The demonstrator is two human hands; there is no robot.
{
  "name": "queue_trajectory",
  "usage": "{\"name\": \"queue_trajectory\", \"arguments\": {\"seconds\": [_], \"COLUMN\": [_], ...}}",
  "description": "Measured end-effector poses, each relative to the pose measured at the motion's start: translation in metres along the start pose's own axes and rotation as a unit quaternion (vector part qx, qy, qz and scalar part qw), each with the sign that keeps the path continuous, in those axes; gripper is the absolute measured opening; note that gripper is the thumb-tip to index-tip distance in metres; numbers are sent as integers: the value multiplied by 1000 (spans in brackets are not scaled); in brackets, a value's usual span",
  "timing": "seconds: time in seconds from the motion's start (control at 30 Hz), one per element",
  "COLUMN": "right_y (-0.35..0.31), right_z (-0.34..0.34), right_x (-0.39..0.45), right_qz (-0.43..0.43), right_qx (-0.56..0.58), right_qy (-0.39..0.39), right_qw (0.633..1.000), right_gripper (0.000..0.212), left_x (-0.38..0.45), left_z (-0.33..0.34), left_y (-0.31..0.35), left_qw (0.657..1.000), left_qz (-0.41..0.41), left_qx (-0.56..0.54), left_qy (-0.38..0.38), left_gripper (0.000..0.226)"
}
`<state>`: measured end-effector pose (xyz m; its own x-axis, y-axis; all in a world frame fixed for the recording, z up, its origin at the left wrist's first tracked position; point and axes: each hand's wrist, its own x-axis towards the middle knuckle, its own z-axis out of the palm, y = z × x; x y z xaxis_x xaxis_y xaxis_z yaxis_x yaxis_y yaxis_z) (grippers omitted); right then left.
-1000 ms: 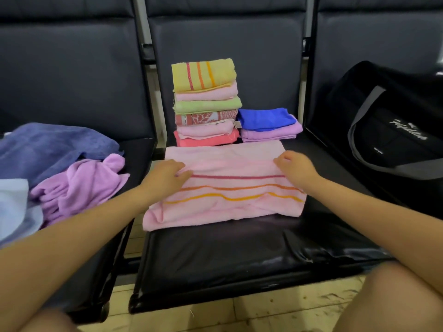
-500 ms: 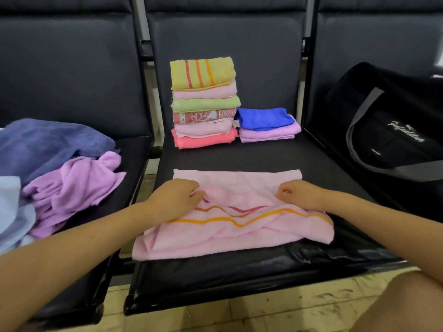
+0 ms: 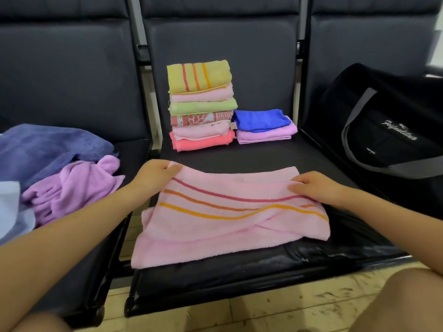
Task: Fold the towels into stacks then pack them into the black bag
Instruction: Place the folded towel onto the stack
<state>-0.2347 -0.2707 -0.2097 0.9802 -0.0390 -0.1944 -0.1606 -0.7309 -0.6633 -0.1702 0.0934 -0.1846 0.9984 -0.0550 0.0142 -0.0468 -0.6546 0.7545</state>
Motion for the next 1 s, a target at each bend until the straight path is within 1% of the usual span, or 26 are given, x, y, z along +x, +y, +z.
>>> {"name": "queue_trajectory", "arguments": {"seconds": [0.1, 0.17, 0.23, 0.27, 0.33, 0.47, 0.53, 0.6, 0.67, 0.77, 0.87, 0.93, 1.0], "right_y": [-2, -2, -4, -5, -8, -11, -10, -8, -6, -2, 4, 8, 9], "right_z": [4, 6, 5, 4, 3, 4, 4, 3, 1, -1, -3, -4, -3], "right_x": [8, 13, 17, 18, 21, 24, 28, 37, 45, 55, 65, 72, 77], "right_qz": [38, 46, 39, 38, 38, 46, 48, 34, 15, -3, -18, -32, -26], "right_qx": [-31, -79, -110, -106, -92, -129, -128, -105, -91, -114, -154, -199, -224], "right_qy": [13, 31, 68, 89, 112, 88, 96, 130, 167, 209, 266, 266, 229], "right_qw": [999, 995, 991, 990, 989, 987, 986, 985, 982, 971, 951, 943, 947], "right_gripper": [42, 45, 28, 23, 26, 28, 30, 28, 21, 11, 11, 16, 19], "left_x": [6, 11, 18, 21, 26, 34, 37, 39, 41, 42, 42, 45, 48], "left_z": [3, 6, 11, 13, 17, 22, 24, 25, 25, 28, 32, 33, 32], "left_y": [-1, -2, -4, -5, -6, -9, -12, -13, -14, -16, -19, -19, -19], "left_qw": [998, 995, 990, 987, 982, 967, 956, 951, 950, 945, 930, 925, 925], "left_qz": [35, 45, 50, 50, 48, 52, 67, 82, 88, 95, 121, 134, 131], "left_qx": [43, 73, 120, 142, 174, 247, 282, 294, 295, 310, 345, 354, 357], "left_qy": [41, 53, 53, 52, 52, 41, 43, 50, 52, 41, 30, 25, 14], "left_gripper": [34, 35, 37, 37, 36, 29, 28, 26, 25, 18, 19, 19, 19]}}
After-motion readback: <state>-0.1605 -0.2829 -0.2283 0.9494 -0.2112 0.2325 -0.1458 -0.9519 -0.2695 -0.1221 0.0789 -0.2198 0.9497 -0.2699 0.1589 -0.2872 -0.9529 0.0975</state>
